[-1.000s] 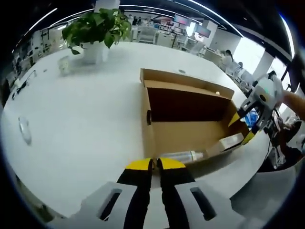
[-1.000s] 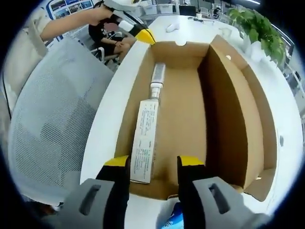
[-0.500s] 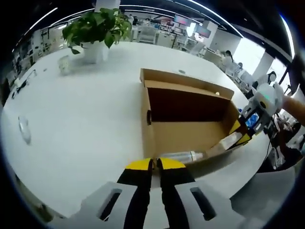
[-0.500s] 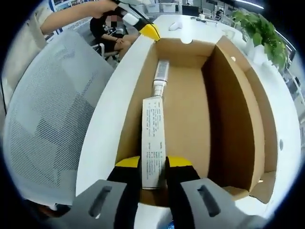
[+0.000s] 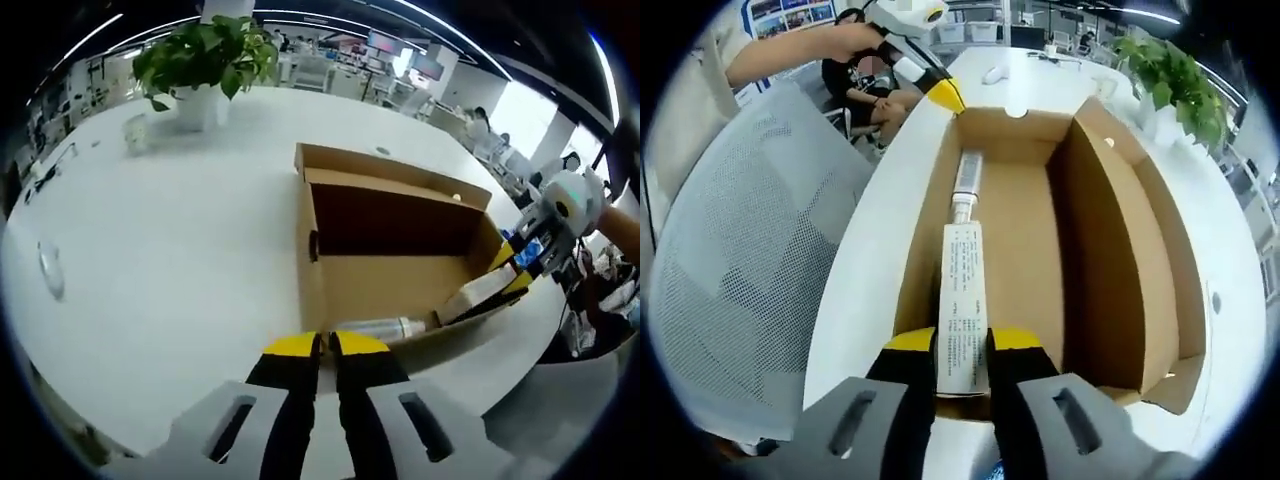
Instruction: Operate the shoe box by opening the lid, removing the specified soft item, and placing it in the target area until the item is outside and the box remains undamaged.
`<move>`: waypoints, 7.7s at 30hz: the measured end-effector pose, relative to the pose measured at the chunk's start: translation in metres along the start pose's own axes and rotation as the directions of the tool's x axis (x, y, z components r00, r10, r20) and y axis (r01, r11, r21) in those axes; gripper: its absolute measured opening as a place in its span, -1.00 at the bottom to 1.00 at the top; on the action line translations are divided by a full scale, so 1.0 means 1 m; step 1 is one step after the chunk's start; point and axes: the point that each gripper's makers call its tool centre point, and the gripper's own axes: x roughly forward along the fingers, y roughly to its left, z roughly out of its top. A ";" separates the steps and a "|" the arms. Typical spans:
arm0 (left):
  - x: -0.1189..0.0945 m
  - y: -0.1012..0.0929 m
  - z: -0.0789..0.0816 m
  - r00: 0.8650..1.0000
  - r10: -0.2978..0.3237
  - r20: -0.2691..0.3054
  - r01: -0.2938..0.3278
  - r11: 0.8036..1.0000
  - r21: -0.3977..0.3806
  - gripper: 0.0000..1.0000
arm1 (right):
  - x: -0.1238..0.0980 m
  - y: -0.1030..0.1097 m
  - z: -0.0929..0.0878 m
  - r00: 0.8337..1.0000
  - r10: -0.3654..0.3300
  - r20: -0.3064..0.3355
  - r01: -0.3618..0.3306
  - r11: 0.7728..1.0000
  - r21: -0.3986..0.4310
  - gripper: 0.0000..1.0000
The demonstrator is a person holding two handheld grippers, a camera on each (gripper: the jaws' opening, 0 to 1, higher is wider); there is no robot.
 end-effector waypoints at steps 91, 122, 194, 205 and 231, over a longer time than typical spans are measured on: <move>0.001 -0.001 0.000 0.999 0.007 -0.048 -0.007 1.000 0.010 -0.95 | -0.227 -0.077 -0.134 0.944 -0.310 -0.112 0.308 0.951 -0.037 -0.68; 0.002 -0.004 0.000 0.998 0.038 -0.051 -0.035 0.998 0.049 -0.95 | -0.214 -0.115 -0.246 0.927 -0.279 -0.250 0.295 0.955 0.028 -0.68; 0.004 -0.004 -0.002 0.995 0.069 -0.071 -0.062 0.993 0.096 -0.92 | -0.206 -0.135 -0.332 0.852 -0.276 -0.444 0.303 0.953 -0.010 -0.60; -0.011 -0.004 0.018 0.997 0.064 -0.031 -0.058 0.983 0.173 -0.73 | -0.221 -0.132 -0.302 0.851 -0.354 -0.389 0.389 0.921 0.014 -0.36; 0.008 -0.050 0.044 0.954 -0.138 -0.267 0.272 0.778 0.567 -0.49 | -0.229 -0.057 -0.207 0.863 -0.496 -0.102 0.502 0.813 0.296 0.24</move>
